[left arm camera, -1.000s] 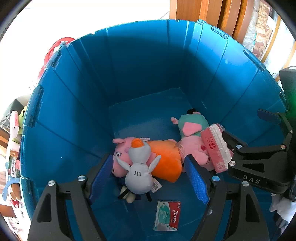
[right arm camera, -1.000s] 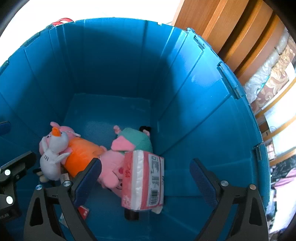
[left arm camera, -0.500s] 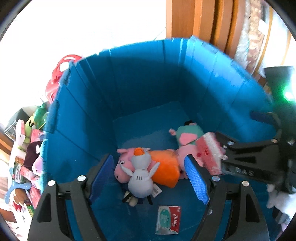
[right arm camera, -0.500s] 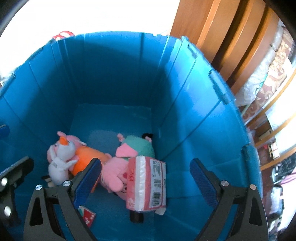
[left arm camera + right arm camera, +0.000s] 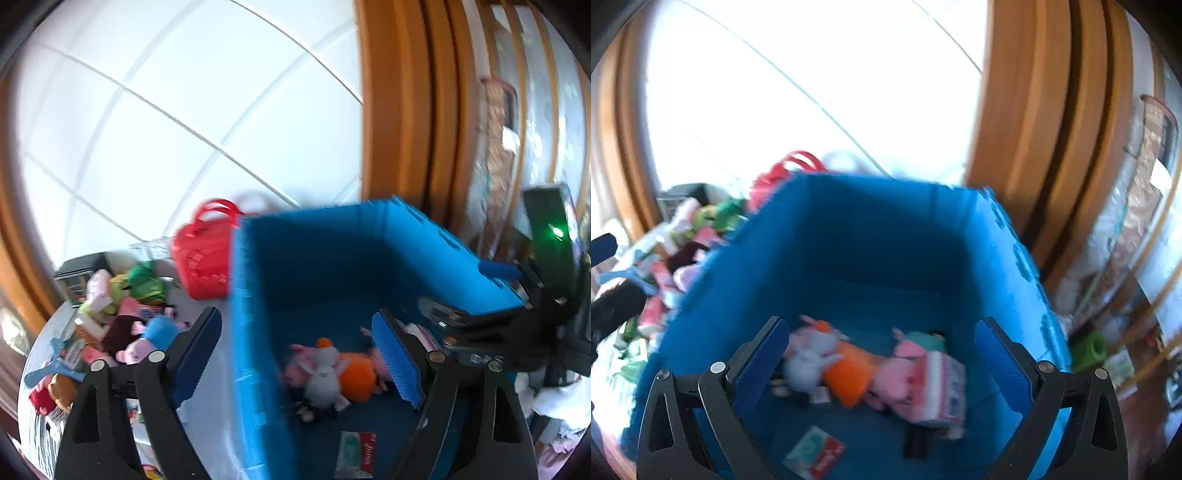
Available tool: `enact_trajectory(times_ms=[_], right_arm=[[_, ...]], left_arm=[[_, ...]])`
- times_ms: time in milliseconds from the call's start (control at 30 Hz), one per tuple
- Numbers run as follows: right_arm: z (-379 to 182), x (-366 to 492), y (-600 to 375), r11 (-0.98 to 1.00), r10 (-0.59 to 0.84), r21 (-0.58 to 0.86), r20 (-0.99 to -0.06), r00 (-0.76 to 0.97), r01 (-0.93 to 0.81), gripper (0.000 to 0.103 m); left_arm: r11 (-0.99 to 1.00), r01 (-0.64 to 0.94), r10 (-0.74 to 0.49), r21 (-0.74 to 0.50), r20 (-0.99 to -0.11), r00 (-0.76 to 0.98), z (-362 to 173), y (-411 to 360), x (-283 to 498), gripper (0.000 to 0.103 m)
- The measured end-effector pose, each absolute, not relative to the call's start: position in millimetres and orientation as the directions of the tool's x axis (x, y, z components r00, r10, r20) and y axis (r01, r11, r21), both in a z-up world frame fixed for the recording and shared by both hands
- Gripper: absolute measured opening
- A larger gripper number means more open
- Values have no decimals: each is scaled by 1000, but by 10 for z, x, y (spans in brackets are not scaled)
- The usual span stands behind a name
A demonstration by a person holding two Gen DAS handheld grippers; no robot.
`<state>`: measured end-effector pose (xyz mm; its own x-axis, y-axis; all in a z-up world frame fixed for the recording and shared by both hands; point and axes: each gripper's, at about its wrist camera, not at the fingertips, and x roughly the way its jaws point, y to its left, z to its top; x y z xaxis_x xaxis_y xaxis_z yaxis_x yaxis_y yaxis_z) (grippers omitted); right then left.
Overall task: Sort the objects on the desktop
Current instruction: 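Lift both open tools out of the crate back toward the pile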
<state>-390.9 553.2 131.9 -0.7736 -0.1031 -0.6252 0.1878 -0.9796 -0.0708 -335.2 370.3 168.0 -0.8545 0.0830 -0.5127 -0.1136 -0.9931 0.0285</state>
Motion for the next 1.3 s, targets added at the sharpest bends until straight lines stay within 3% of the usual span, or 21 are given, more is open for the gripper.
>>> enact_trajectory(times_ms=[133, 433, 600, 967, 1300], right_arm=[[1475, -3604, 5249, -971, -176, -36, -570, -802, 238, 103], [1620, -3113, 4116, -930, -310, -22, -488, -816, 366, 103], [1616, -2993, 3354, -906, -362, -20, -481, -798, 423, 103], [897, -3037, 1976, -881, -388, 39, -632, -671, 472, 103], [154, -3173, 1751, -897, -315, 44, -762, -566, 441, 103]], left_arm=[[-1000, -30, 29, -5, -465, -885, 1682, 3190, -3086, 101], [-993, 104, -55, -62, -534, -844, 1210, 1811, -2805, 101], [-983, 177, -125, -37, -572, -811, 938, 956, -2550, 101], [-965, 260, -167, -37, -677, -717, 205, -615, -2163, 101], [-963, 256, -108, -88, -742, -662, -301, -822, -2254, 101]])
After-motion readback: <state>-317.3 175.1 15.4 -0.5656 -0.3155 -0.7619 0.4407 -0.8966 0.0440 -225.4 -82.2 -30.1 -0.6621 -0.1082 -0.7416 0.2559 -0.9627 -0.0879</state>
